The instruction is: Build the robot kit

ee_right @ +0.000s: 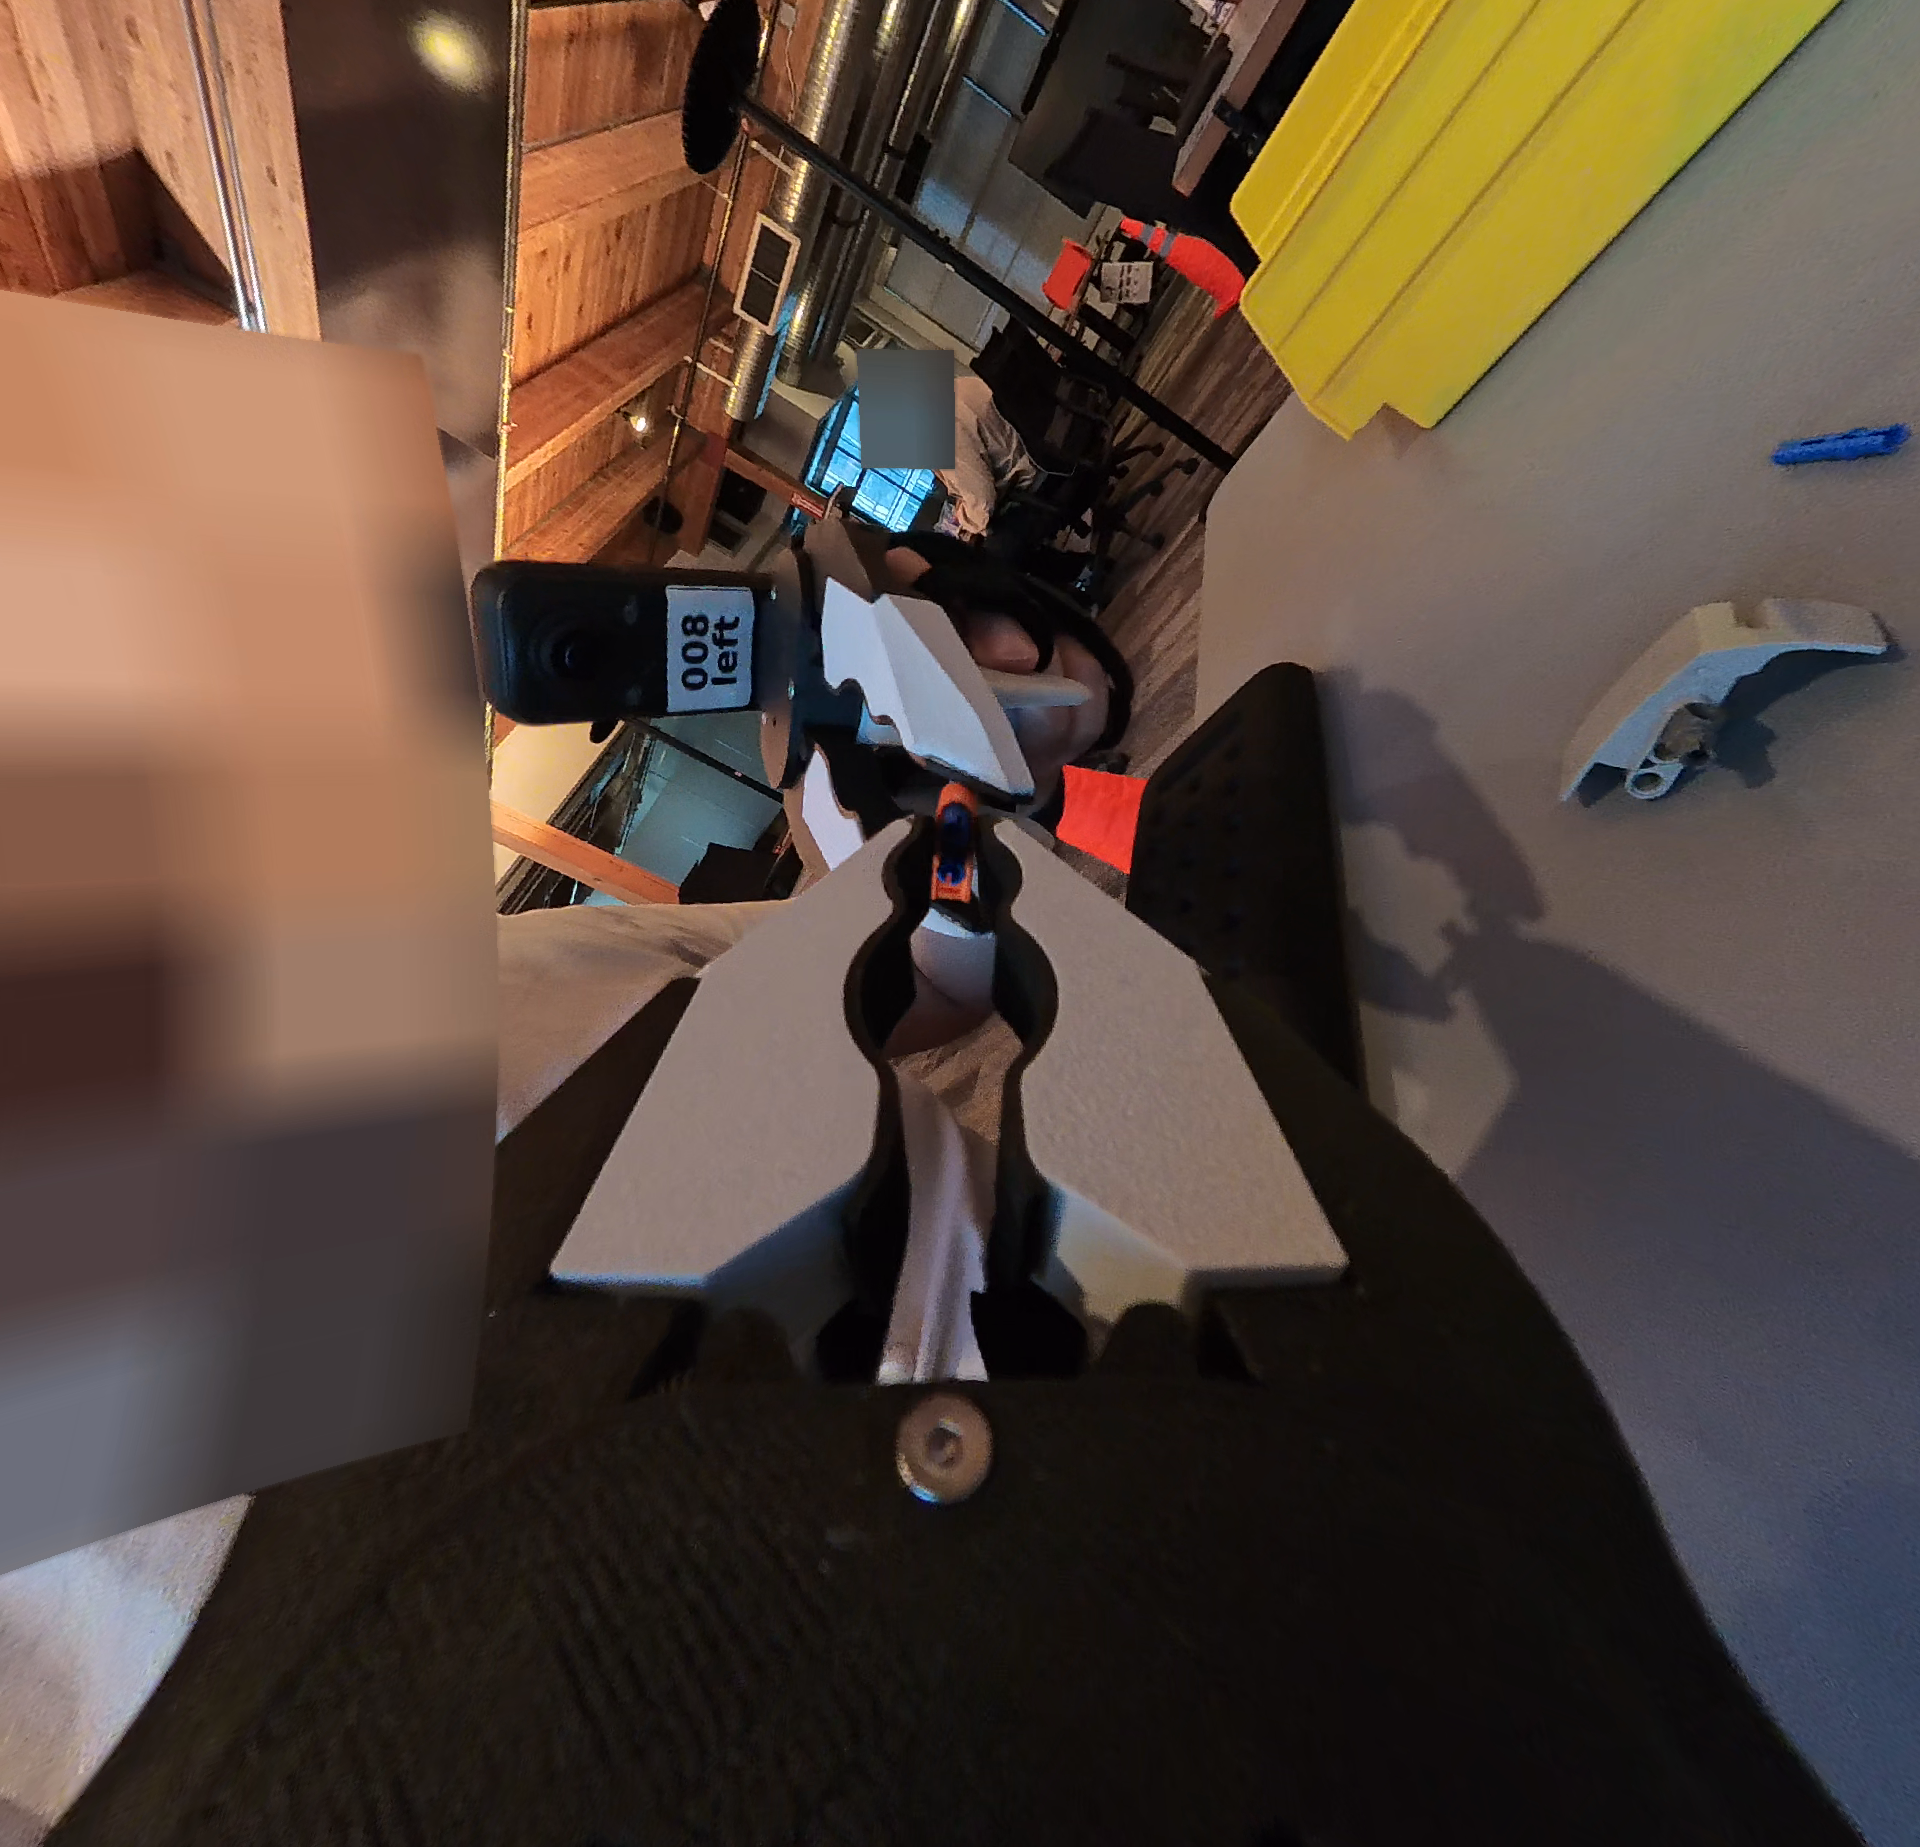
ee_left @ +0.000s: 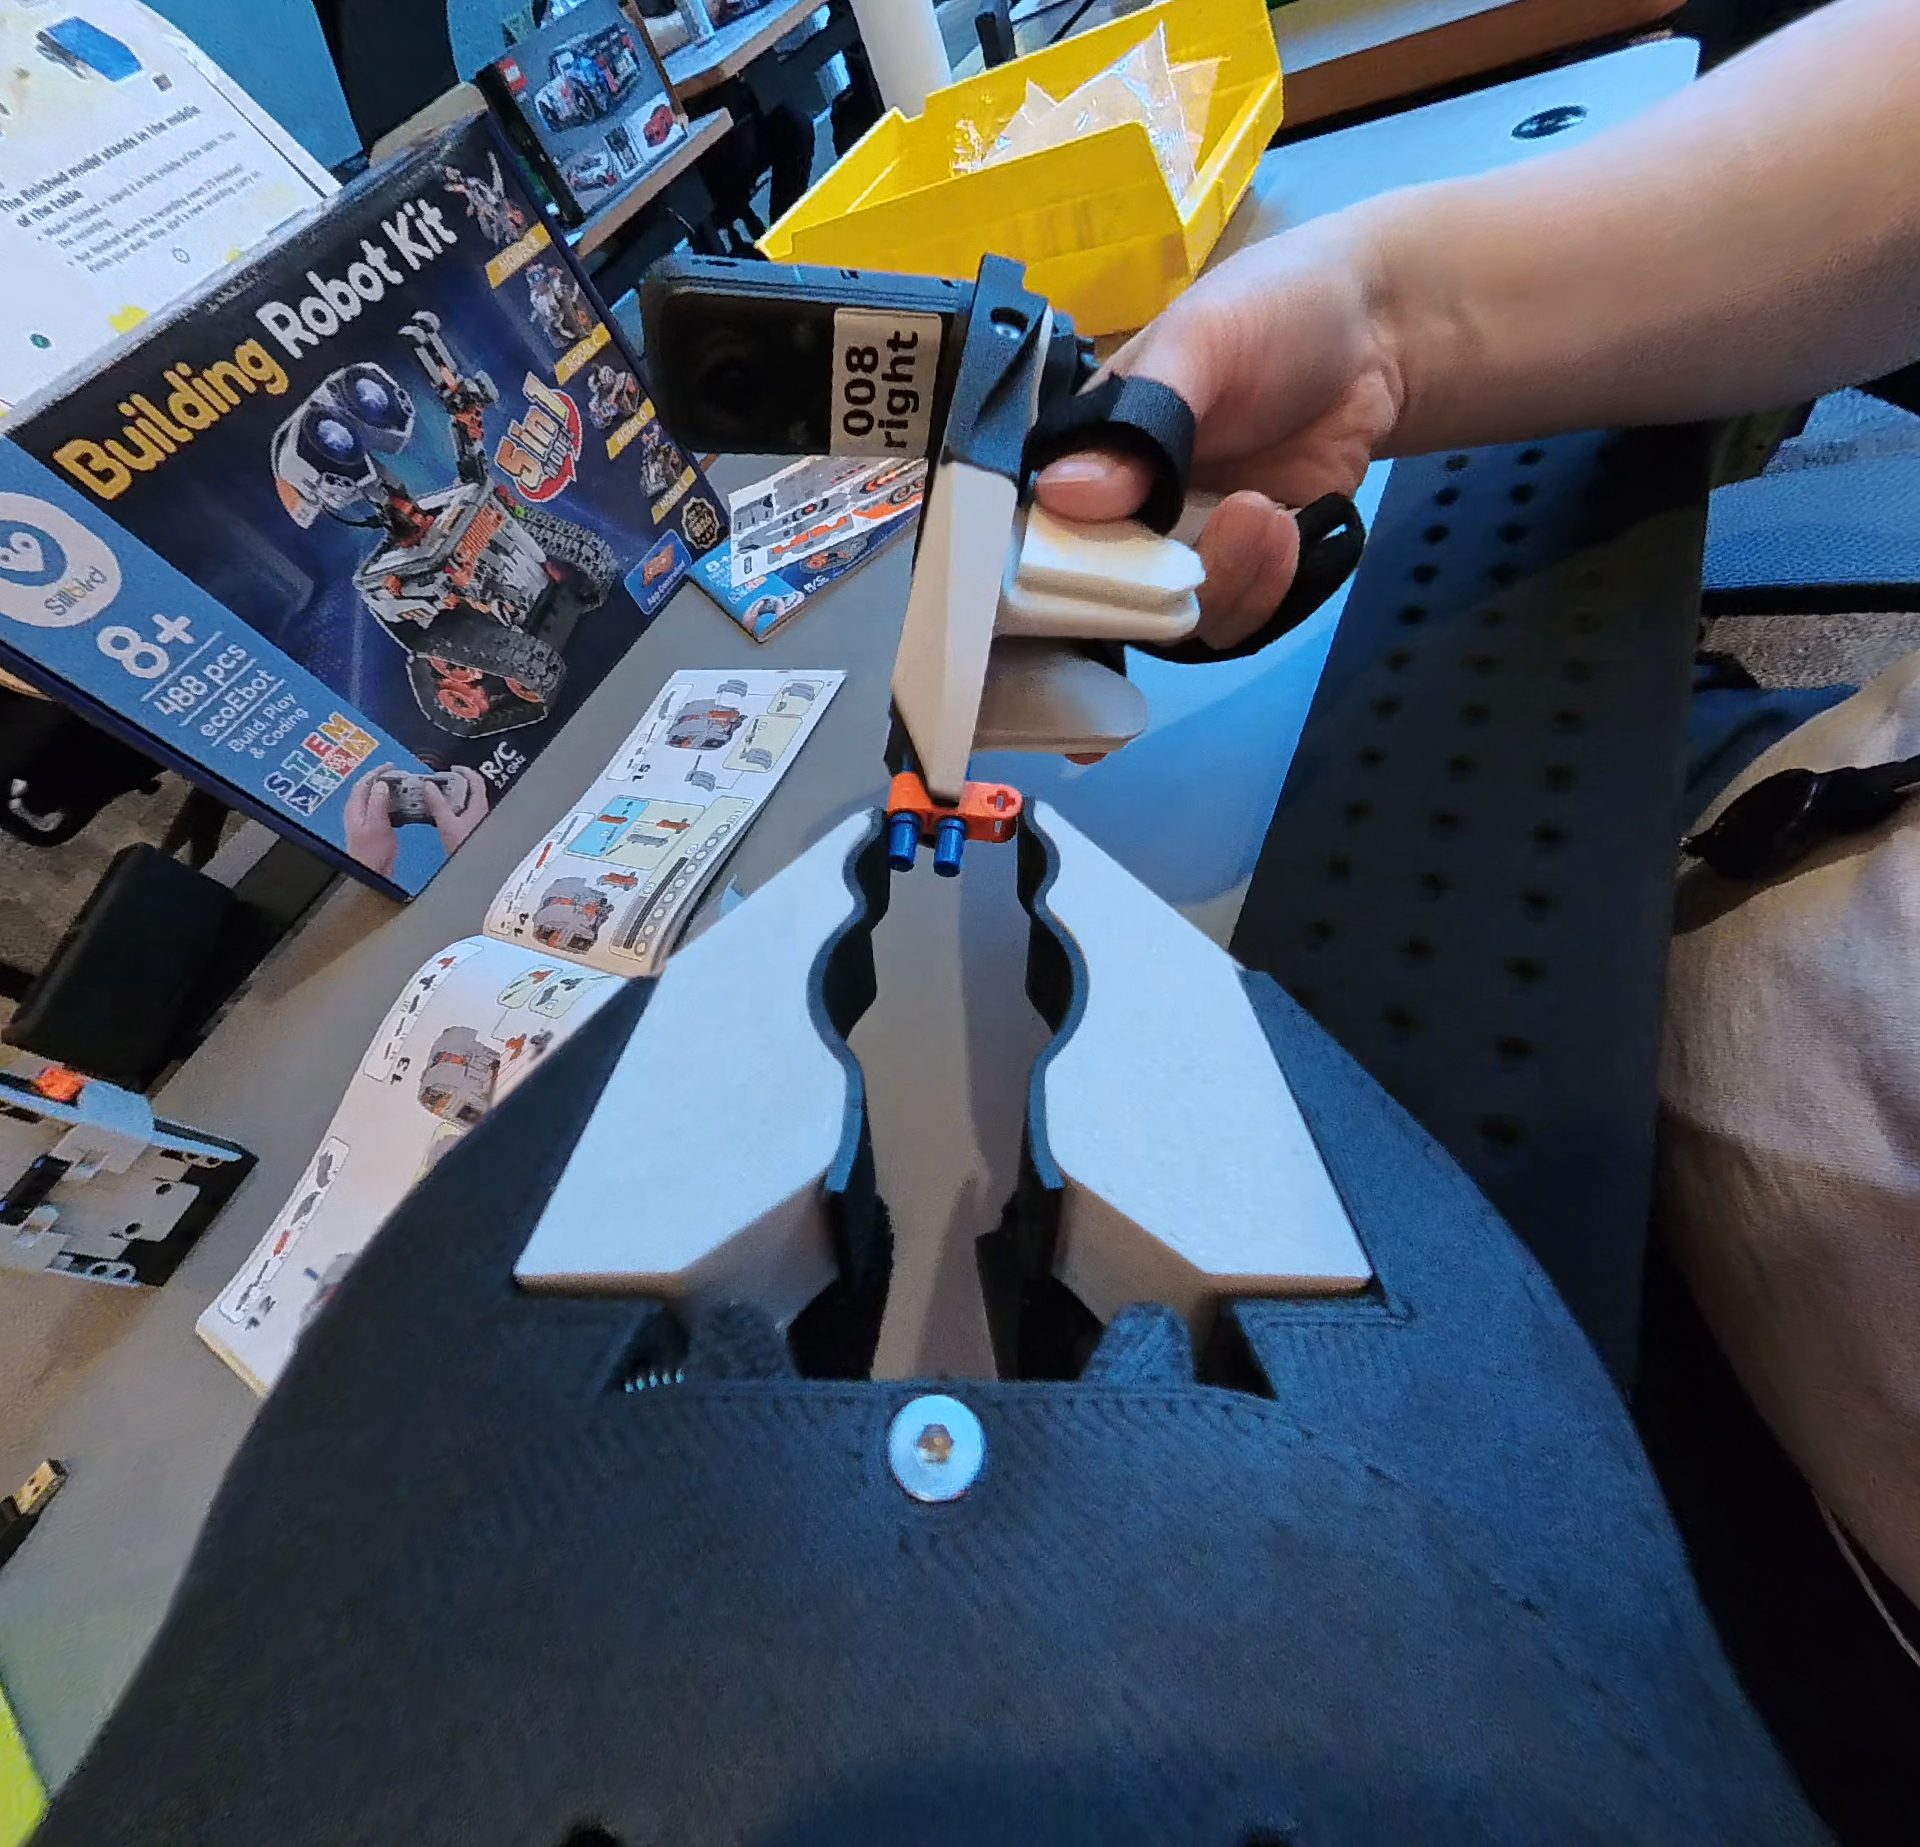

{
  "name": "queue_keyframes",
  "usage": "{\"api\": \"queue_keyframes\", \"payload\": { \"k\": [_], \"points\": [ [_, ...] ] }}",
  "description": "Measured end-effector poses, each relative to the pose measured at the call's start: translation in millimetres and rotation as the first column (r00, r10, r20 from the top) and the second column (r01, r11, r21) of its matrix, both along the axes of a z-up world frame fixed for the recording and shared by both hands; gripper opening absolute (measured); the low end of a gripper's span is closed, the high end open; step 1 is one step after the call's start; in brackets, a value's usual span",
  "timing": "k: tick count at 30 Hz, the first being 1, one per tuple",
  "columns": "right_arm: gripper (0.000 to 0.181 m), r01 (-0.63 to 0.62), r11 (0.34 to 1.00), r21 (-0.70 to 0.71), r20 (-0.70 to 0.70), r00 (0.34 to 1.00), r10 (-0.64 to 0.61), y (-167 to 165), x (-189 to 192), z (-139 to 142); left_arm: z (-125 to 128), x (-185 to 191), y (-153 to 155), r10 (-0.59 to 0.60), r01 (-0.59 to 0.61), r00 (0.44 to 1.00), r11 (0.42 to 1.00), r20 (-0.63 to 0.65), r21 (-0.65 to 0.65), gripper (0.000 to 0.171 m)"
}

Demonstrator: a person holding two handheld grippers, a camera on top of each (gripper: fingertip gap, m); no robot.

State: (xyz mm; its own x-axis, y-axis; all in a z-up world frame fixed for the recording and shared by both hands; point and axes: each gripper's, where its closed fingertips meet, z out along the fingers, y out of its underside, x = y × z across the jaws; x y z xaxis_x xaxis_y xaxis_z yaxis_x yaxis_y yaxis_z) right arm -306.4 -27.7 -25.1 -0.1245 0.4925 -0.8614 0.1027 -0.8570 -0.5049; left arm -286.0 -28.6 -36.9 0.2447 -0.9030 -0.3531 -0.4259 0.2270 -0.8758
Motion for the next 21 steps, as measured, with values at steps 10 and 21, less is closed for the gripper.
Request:
{"api": "queue_keyframes", "payload": {
  "k": [10,21],
  "points": [
    [0.005,0.003,1.0,-0.029,-0.007,1.0,-0.003,-0.5,0.6,-2.4,-2.7,0.5,-0.9,-0.001,0.001,1.0,1.0,-0.025,-0.002,0.022],
    [0.005,0.075,0.982,0.175,-0.011,0.997,-0.075,6.0,18.2,-3.7,-16.6,-21.2,5.4,0.07,-0.042,0.994,0.949,0.079,-0.313,0.039]
  ]
}}
